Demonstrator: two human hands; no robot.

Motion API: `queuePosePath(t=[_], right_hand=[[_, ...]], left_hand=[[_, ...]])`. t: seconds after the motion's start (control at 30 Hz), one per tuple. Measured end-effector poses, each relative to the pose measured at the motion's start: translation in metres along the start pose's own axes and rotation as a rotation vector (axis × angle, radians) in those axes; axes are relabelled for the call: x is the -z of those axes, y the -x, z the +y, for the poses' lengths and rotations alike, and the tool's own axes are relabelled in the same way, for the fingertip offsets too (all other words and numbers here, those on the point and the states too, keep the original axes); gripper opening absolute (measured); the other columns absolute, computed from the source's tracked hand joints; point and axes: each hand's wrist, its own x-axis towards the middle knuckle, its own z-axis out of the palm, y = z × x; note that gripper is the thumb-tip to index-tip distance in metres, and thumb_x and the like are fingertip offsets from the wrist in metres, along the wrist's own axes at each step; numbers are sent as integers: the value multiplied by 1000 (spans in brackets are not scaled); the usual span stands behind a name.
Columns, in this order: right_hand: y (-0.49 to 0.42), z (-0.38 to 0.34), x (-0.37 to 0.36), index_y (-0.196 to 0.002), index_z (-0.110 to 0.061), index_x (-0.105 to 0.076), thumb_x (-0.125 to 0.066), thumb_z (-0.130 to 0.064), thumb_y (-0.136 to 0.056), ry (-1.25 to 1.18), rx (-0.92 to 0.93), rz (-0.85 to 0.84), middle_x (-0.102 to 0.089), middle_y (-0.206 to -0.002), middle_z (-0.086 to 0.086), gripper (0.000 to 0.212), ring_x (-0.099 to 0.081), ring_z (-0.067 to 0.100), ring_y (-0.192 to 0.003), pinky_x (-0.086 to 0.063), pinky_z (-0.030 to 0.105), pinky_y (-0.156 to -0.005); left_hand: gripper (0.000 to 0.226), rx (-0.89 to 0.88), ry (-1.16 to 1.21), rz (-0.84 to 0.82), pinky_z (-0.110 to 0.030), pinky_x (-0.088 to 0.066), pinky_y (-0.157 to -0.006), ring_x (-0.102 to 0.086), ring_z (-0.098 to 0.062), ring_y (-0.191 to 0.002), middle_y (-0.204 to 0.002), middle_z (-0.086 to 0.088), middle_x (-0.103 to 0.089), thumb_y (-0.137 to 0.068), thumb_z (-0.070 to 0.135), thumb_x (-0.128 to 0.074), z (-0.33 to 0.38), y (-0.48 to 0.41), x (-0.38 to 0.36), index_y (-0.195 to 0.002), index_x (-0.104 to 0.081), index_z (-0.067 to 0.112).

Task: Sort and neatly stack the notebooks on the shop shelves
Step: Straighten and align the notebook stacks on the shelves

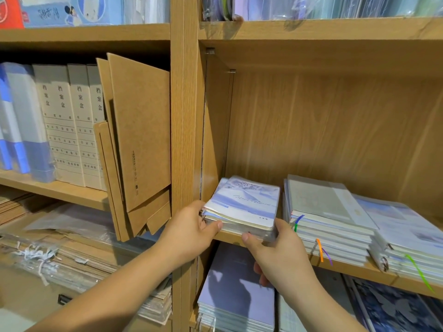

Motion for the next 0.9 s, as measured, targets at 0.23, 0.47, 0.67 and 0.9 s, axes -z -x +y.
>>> queuePosePath(t=[0.23,0.47,0.67,0.9], right_hand=[[2,-2,4,-99,-28,-51,-42,-44,-106,76,-3,-23,-70,-58,7,19,-64,24,-40,-52,32,-48],[-8,-10,-5,-100,-18,-50,-32,-45,-108,121,-67,97,-70,-72,13,33,-63,23,-42,-45,26,-38],[2,-9,4,-92,-19,-55,-42,-50,-104,294,7,126,-70,-84,12,36,-69,38,-77,-60,47,-71],[22,-14,29,-139,-35,-46,-54,-47,-99,637,247,163,-69,-101,-8,42,-63,24,-99,-53,38,-73]], left_hand=[[47,-97,-201,22,-37,-57,-66,-70,-13,-85,-97,6,-75,-99,58,-48,5,-1,16,-138,-55,33],[55,-202,-558,116,-34,-55,-61,-64,-12,-73,-80,9,-68,-100,64,-39,6,6,14,-146,-51,37],[54,-228,-784,122,-36,-49,-64,-63,-21,-84,-97,7,-59,-102,62,-30,15,8,14,-133,-58,30],[45,-265,-453,45,-28,-49,-82,-60,-8,-105,-116,15,-65,-102,48,-50,11,-1,22,-142,-58,30]])
